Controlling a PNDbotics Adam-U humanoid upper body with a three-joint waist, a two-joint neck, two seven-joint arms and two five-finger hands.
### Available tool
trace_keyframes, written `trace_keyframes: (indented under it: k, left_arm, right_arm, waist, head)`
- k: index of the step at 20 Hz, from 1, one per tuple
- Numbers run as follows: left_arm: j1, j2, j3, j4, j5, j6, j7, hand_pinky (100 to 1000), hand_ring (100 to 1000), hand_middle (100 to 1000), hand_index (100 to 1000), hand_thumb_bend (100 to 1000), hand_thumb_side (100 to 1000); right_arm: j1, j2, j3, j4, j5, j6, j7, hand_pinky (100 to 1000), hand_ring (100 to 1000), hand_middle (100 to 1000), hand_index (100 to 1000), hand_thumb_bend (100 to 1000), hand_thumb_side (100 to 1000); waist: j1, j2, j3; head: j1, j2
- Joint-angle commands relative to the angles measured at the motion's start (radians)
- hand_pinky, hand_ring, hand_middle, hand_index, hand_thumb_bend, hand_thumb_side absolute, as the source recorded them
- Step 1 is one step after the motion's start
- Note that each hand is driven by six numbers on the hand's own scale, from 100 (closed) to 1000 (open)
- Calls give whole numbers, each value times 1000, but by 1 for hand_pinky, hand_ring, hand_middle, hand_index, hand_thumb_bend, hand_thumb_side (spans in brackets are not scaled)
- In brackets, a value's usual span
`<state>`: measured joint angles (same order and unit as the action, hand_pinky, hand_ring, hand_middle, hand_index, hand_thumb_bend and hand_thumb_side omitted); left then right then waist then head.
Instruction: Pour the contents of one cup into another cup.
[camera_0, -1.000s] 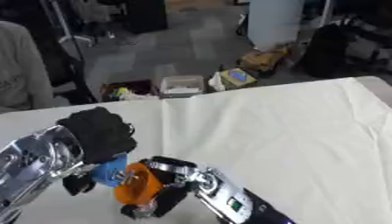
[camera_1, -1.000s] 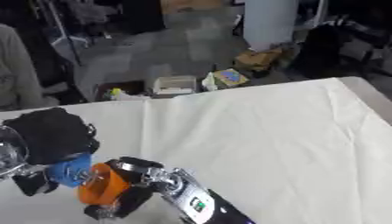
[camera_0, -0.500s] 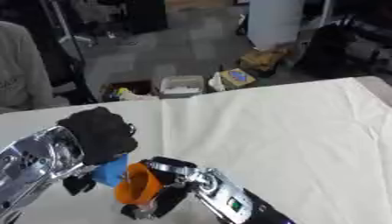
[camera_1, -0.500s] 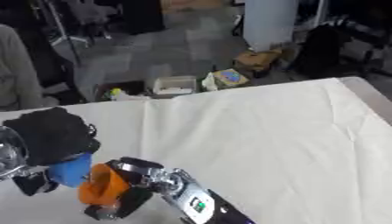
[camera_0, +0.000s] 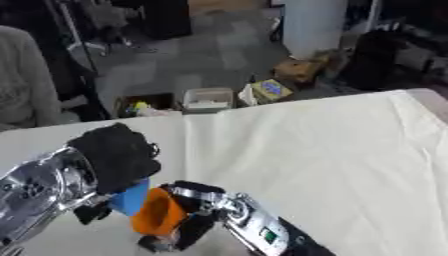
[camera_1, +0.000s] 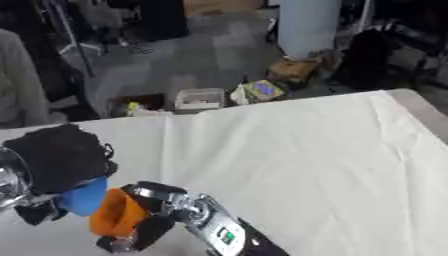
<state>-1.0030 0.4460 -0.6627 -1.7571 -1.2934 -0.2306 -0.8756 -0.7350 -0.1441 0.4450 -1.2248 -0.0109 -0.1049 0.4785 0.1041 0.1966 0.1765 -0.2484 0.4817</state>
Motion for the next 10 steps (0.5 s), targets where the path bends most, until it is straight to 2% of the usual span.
trace_keyframes:
  k: [1, 6, 10]
  left_arm:
    - [-5, 9, 1, -2, -11, -42, -31, 100, 100, 242, 687, 335, 100]
    - [4, 4, -10, 4, -6, -42, -31, 100, 100, 241, 686, 333, 100]
    - [-12, 23, 25, -48, -1, -26, -31, 100, 100, 240, 687, 338, 100]
  right_arm:
    - [-17, -1, -9, -9, -7, 0, -2, 206, 221, 194, 454, 100, 100]
    - [-16, -1, -10, -7, -7, 0, -3, 207, 221, 194, 454, 100, 100]
    - [-14, -3, -12, -6, -6, 0, -3, 206, 221, 194, 454, 100, 100]
  waist:
    - [0, -17, 2]
    - [-1, -16, 1]
    - [-2, -17, 6]
  head:
    - [-2, -10]
    - [-3, -10]
    - [-4, -9]
